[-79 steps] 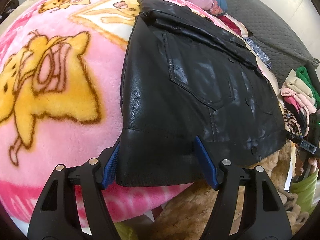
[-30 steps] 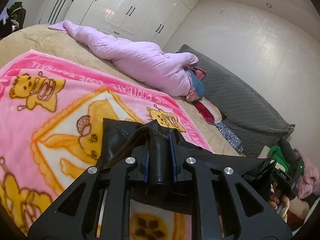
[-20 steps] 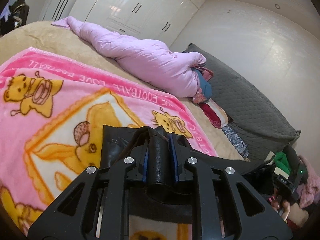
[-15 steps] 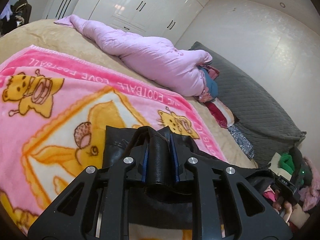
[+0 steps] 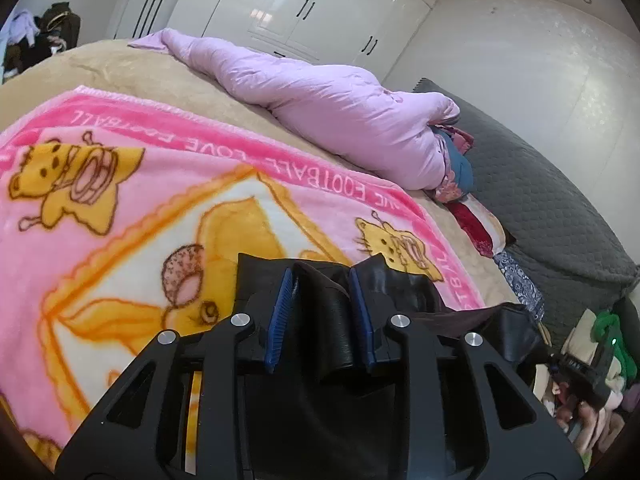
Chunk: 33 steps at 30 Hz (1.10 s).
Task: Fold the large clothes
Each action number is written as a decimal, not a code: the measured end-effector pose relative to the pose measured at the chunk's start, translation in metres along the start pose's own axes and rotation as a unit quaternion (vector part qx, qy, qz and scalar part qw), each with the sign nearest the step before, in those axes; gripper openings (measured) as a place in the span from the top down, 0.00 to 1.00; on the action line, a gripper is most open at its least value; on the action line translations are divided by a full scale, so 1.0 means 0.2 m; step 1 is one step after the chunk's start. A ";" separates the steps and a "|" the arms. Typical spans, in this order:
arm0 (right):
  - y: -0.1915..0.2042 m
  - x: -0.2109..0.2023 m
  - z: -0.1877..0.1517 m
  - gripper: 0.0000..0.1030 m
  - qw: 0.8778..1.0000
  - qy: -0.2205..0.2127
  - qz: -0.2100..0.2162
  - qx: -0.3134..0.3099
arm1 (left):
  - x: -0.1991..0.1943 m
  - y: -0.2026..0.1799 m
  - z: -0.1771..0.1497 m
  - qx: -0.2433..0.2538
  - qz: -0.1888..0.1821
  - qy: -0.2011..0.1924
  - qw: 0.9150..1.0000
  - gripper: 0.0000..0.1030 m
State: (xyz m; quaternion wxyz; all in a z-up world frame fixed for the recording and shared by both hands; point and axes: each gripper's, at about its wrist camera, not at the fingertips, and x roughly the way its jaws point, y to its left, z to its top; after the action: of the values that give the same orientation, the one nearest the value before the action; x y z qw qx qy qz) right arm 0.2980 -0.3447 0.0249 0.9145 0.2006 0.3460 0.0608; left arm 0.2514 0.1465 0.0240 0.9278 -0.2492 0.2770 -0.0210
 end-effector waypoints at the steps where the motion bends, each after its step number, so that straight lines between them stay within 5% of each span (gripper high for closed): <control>1: -0.01 0.02 -0.01 0.87 1.000 0.002 -0.001 0.001 | 0.01 0.01 -0.01 0.001 0.002 0.002 1.000 0.79; 5: -0.04 0.09 -0.05 0.84 1.000 -0.004 0.002 -0.011 | 0.02 0.02 -0.05 0.005 0.009 -0.005 1.000 0.76; 10: -0.08 0.10 -0.07 0.53 0.999 -0.018 -0.004 -0.030 | -0.07 0.05 -0.08 -0.004 0.025 -0.047 0.999 0.76; 13: -0.12 0.06 -0.06 0.53 0.999 -0.029 0.006 -0.026 | -0.09 0.07 -0.08 0.005 0.040 -0.054 0.998 0.70; 21: -0.04 0.07 -0.12 0.45 0.991 -0.029 -0.048 -0.118 | 0.13 0.07 -0.16 0.053 0.061 0.043 0.996 0.61; 25: 0.04 0.15 -0.18 0.43 0.982 -0.001 -0.065 -0.178 | 0.25 -0.01 -0.19 0.110 0.071 0.082 0.988 0.49; 30: 0.10 0.26 -0.19 0.42 0.970 0.016 -0.086 -0.229 | 0.35 -0.05 -0.17 0.147 0.090 0.091 0.981 0.49; 33: 0.10 0.32 -0.18 0.43 0.967 0.028 -0.083 -0.239 | 0.41 -0.05 -0.16 0.161 0.102 0.097 0.977 0.66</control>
State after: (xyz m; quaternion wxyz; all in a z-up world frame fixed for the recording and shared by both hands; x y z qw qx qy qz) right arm 0.3227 -0.2980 -0.0305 0.9278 -0.0549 0.3621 0.0706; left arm 0.3049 0.1077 -0.0363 0.9215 -0.0641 0.3831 0.0054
